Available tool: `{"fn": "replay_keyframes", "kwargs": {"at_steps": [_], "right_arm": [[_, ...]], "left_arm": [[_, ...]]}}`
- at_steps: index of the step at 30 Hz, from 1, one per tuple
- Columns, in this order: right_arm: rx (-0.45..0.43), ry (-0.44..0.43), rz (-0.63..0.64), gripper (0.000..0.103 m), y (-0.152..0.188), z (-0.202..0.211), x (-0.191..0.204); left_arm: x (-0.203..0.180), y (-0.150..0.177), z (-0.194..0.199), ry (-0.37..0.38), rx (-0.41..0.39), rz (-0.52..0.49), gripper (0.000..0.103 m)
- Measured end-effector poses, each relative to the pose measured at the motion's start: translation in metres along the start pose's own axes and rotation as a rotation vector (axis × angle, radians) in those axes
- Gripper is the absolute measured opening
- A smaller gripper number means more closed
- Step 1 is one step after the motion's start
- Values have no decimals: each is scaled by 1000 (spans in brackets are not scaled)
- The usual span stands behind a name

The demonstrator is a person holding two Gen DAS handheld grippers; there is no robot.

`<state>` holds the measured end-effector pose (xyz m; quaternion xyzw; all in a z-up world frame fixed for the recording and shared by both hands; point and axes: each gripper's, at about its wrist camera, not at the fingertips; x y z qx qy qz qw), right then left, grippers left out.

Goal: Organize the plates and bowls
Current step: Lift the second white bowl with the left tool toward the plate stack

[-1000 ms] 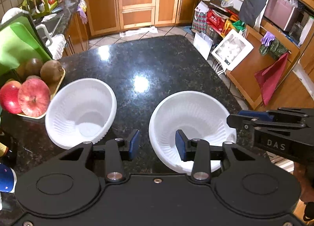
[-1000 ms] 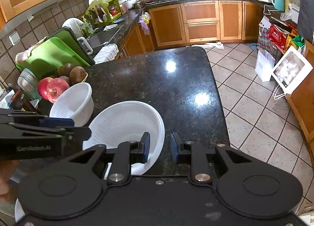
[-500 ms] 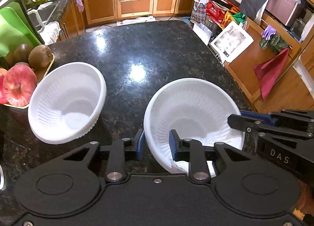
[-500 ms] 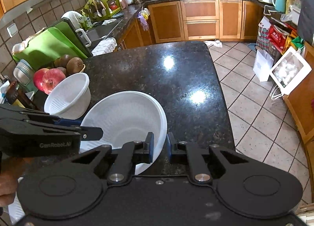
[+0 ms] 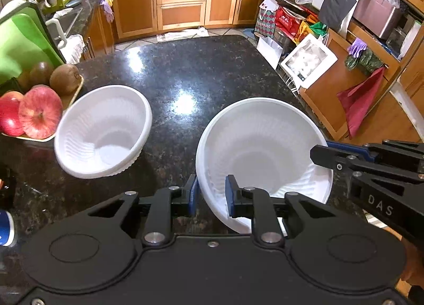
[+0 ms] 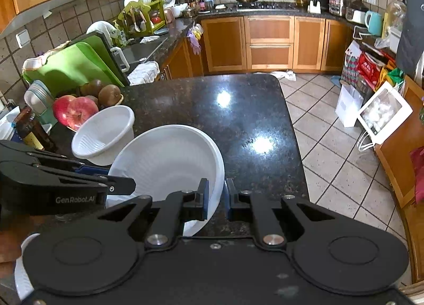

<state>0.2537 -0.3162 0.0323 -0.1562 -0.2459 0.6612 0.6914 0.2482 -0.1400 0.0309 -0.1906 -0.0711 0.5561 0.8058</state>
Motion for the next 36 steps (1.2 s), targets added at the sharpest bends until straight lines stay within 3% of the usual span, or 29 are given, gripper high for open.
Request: {"fn": "replay_keyframes", "kwargs": {"at_steps": [12,25,31,36], "right_arm": [[-84,4,33,14,17,56,35],[-180,-41,121,14,58,119,103],[-172,-53,138,14,82,122,127],[-135,-79,118,14,99,112,136]], "left_arm": [[6,29,46,-28,-82,-18,28],[32,87,94,-66,-120,11,28],[48,119,105,-101,-126,22,28],[54,138,99,-102,-86,26,28]]}}
Point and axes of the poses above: each gripper's, at about its wrist camera, not at the fingertips, and z roughly against the way its jaws point, x to its left, y to its underside, and after that the axes turned 10 degrees about x, right-handed
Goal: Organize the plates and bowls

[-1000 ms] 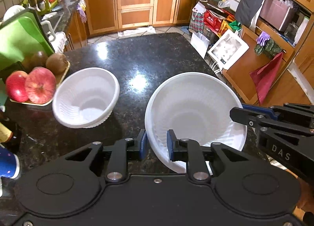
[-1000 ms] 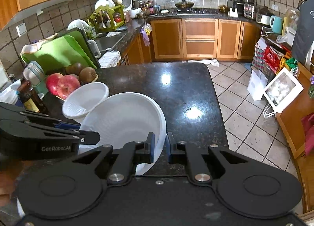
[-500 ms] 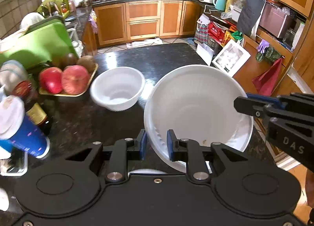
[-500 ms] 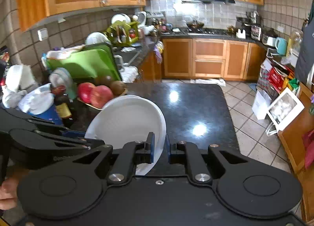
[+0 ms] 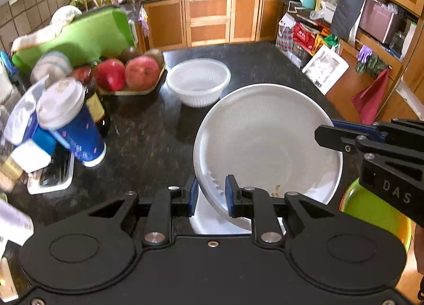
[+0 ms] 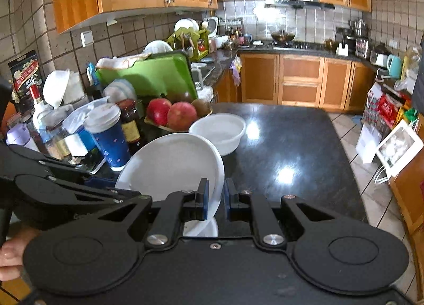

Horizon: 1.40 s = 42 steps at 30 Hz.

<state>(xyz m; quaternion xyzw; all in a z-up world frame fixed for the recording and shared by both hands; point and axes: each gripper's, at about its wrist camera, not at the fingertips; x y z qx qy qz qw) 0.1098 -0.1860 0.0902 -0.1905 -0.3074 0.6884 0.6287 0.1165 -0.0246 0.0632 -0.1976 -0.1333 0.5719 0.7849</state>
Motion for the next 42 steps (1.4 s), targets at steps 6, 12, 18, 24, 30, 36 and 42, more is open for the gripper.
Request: {"fn": "replay_keyframes", "kwargs": {"at_steps": [6,12,18,24,30,36,42], "right_arm": [[34,2,-13,14,16,-13,8],[80,-10,-57,14,26,-30,5],[121,-19,-62,18,31,-42,2],[137,2,-59,24,30,-54,2],[139,1,-61,26,29,-57,-1],[130,-3,-59,27,27,-56,-1],[100,0,-52,27,23,-50,-1]], "left_arm": [[4,18,-8,7,28,2,28],[5,29,-13,-7,21,-19,28],[9,32,-27,32,63,-20,30],[13,37,-31,82,62,-15,37],[15,39,-28,81,44,-7,38],[19,40,-31,81,52,1,38],[24,43,-19,79,17,9,38]]}}
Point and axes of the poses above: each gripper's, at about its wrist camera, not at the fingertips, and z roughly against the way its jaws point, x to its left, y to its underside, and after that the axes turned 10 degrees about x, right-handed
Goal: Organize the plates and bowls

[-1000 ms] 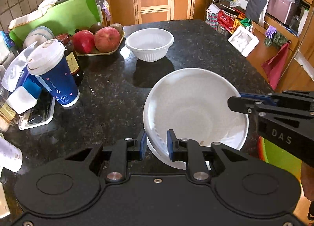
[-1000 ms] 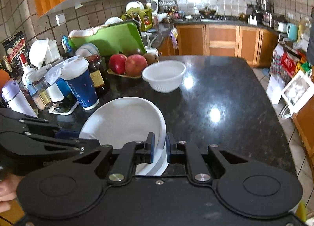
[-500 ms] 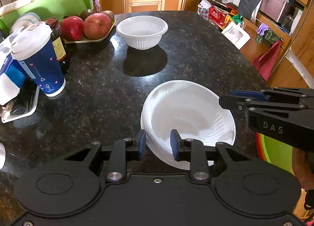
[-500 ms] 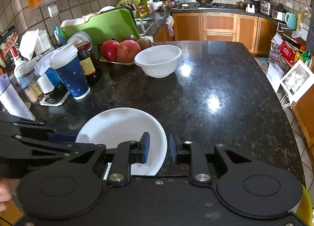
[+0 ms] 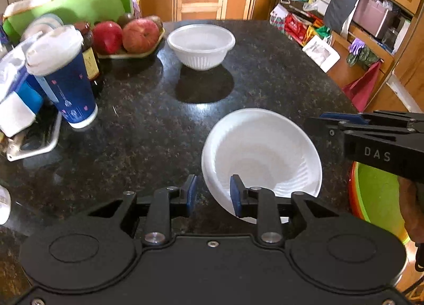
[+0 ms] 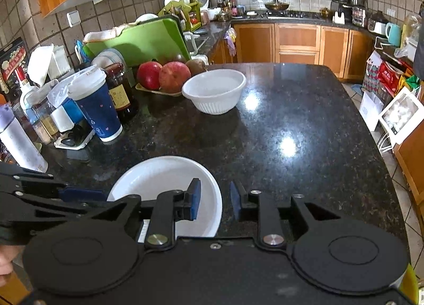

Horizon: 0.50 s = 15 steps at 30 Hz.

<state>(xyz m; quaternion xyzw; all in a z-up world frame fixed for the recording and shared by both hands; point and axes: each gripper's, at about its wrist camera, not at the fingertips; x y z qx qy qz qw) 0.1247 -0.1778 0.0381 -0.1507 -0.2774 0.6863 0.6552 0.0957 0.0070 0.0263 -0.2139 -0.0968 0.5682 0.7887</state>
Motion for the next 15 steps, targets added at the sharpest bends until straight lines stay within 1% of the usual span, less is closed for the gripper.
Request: {"fn": "replay_keyframes", "kwargs": {"at_steps": [3,5,6,8,14,15], "right_arm": [[-16,-7,3,29,-2,3,1],[-34,-8,8,33,-3,7,2],[-41,-6,11,36,-4,8,3],[-62,2,15,37,-6,13,4],[-147,-9,-1,40,-18,34,-2],[-161,-9,2,42,-22,39,-4]], "left_arm": [[-1,1,11,-34,-63,-5,38],[-1,1,16,-53,-99,-2,38],[-2,-1,19,-56,-113,1,43],[1,-5,24,-48,-142,15,50],[11,-22,37,-73,-227,71,52],[14,-25,38,-69,-230,75,55]]}}
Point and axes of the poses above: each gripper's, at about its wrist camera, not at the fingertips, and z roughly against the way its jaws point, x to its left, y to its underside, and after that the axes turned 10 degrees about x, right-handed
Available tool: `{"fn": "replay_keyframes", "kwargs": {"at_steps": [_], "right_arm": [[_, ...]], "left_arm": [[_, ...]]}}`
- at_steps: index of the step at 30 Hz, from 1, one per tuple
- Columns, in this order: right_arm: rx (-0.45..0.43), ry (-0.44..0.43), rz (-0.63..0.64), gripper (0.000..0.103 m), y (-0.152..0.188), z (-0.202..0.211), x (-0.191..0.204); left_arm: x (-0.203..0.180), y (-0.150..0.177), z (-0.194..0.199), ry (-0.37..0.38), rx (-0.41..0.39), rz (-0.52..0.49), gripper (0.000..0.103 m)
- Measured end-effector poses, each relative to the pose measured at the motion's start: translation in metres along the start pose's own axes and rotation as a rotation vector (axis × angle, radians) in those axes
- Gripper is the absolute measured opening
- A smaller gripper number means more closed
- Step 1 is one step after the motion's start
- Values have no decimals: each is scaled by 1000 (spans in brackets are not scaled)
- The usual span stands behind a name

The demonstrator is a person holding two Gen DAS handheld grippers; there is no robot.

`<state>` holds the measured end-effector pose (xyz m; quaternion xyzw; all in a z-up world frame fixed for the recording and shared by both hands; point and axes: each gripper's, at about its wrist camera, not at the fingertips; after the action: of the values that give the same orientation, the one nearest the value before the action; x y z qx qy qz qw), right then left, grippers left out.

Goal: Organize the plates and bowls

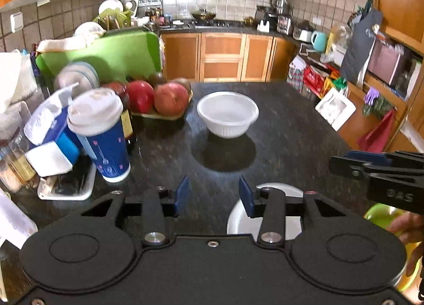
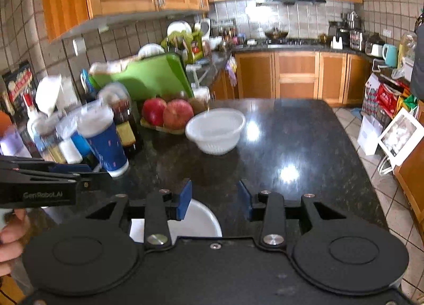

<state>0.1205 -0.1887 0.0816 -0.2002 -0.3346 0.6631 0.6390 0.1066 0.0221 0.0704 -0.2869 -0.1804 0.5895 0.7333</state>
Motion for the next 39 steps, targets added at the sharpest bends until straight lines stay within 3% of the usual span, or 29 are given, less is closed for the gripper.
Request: {"fn": "replay_keyframes", "kwargs": {"at_steps": [8,15,19,25,39], "right_arm": [[-11,-11,4,43,-58,24,-25],[-9,-36,27,44,-114,12,-53],[67,-33,65,43,-135,-18,-64],[199,-38,37,33,-142,-81,-80],[287,-18,13,33,-146,-181,-89]], "left_arm": [[15,-39,-5,1,-6,60,58],[19,-73,-27,-19,11,54,57],[21,-89,-46,-17,37,85,57],[12,-101,-83,-66,81,74,54],[2,-121,-144,-120,174,45,54]]}}
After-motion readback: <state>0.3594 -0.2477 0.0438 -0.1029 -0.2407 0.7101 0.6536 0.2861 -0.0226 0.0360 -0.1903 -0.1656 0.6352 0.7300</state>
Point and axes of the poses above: each gripper's, at about its wrist camera, not at the fingertips, and z roughly against the way its jaws point, x to its left, y to its underside, and after that the axes turned 10 degrees about x, right-handed
